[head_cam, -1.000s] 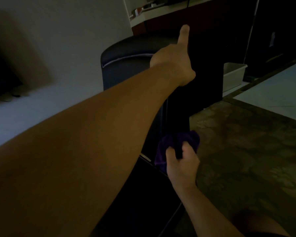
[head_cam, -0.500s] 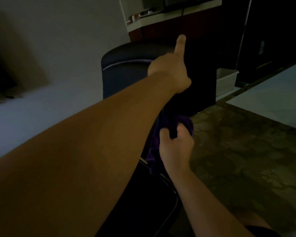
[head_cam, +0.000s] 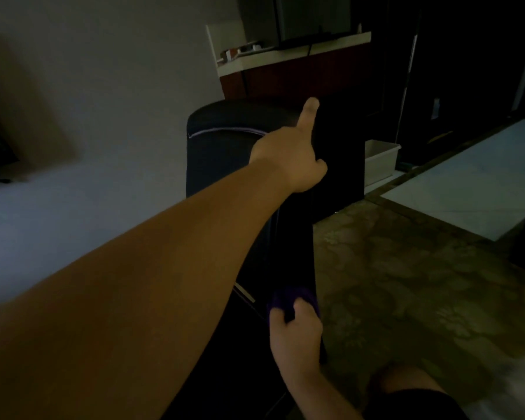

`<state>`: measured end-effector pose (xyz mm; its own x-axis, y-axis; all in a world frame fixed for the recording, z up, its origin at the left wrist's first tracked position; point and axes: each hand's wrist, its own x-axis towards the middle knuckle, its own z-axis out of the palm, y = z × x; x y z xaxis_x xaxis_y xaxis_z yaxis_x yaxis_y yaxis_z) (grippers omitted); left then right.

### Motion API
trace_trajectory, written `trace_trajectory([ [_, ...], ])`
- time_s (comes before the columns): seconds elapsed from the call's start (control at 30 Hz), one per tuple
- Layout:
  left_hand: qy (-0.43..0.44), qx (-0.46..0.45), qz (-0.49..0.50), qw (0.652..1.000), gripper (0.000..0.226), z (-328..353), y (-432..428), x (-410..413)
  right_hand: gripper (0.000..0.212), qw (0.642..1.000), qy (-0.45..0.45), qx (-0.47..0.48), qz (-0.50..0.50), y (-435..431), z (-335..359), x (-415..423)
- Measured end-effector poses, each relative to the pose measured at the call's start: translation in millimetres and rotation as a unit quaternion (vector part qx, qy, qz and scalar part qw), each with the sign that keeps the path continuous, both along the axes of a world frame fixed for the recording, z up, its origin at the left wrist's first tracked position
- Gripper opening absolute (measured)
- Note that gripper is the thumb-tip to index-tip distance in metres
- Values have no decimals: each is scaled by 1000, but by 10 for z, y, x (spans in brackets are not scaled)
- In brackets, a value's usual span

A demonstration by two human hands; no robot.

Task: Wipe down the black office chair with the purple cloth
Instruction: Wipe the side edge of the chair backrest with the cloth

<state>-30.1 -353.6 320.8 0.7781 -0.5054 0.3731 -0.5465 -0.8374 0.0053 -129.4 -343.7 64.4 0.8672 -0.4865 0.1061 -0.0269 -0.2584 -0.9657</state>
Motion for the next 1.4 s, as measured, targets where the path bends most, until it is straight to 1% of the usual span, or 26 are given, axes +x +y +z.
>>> trace_trajectory([
  [0.07, 17, -21, -15, 1000, 85, 35, 34, -57, 34, 996, -70, -3, -47, 67, 323, 21],
  [0.13, 43, -43, -30, 998, 72, 91, 77, -113, 30, 991, -111, 21, -75, 63, 676, 78],
  [0.2, 76, -52, -43, 995, 64, 158, 113, -168, 24, 987, -122, 74, -74, -18, 1002, 126],
  [0.27, 101, -46, -49, 993, 60, 227, 145, -219, 14, 986, -112, 111, -53, -51, 1173, 170],
  [0.3, 107, -41, -48, 992, 59, 254, 155, -242, 11, 988, -102, 101, -52, -42, 1202, 176],
  [0.4, 115, -24, -37, 992, 60, 278, 159, -293, 22, 992, -102, 47, -65, 11, 1250, 157],
  [0.47, 119, -24, -34, 992, 60, 267, 157, -329, 27, 991, -112, 39, -64, 22, 1326, 136],
  [0.53, 123, -28, -39, 991, 59, 262, 162, -355, 26, 991, -114, 19, -61, 21, 1382, 99],
  [0.6, 125, -30, -45, 991, 59, 260, 184, -369, 21, 990, -116, -41, -69, 42, 1376, 55],
  [0.67, 129, -35, -50, 990, 59, 250, 206, -375, 17, 987, -117, -80, -78, 61, 1328, 18],
  [0.8, 124, -43, -60, 990, 61, 208, 193, -372, 19, 977, -152, -124, -90, 29, 1169, 59],
  [0.87, 121, -47, -61, 990, 65, 188, 177, -374, 17, 975, -160, -126, -93, 25, 1031, 82],
  [0.93, 114, -50, -57, 991, 68, 165, 168, -369, 15, 978, -151, -103, -98, 51, 858, 57],
  [1.0, 112, -50, -55, 991, 70, 154, 170, -349, 13, 984, -115, -83, -105, 89, 623, -22],
  [1.07, 115, -48, -59, 990, 71, 152, 180, -330, 16, 992, -40, -83, -88, 129, 345, -122],
  [1.13, 115, -47, -63, 990, 71, 147, 189, -317, 17, 995, 39, -79, -49, 177, 161, -207],
  [1.17, 112, -48, -63, 991, 71, 142, 190, -315, 18, 995, 57, -76, -36, 201, 136, -230],
  [1.27, 105, -51, -63, 991, 71, 131, 180, -297, 16, 996, 46, -62, -37, 283, 311, -243],
  [1.33, 107, -50, -61, 991, 72, 131, 171, -280, 9, 998, 31, -43, -46, 341, 522, -223],
  [1.4, 105, -48, -56, 992, 72, 137, 168, -262, 16, 998, 34, 7, -43, 380, 738, -165],
])
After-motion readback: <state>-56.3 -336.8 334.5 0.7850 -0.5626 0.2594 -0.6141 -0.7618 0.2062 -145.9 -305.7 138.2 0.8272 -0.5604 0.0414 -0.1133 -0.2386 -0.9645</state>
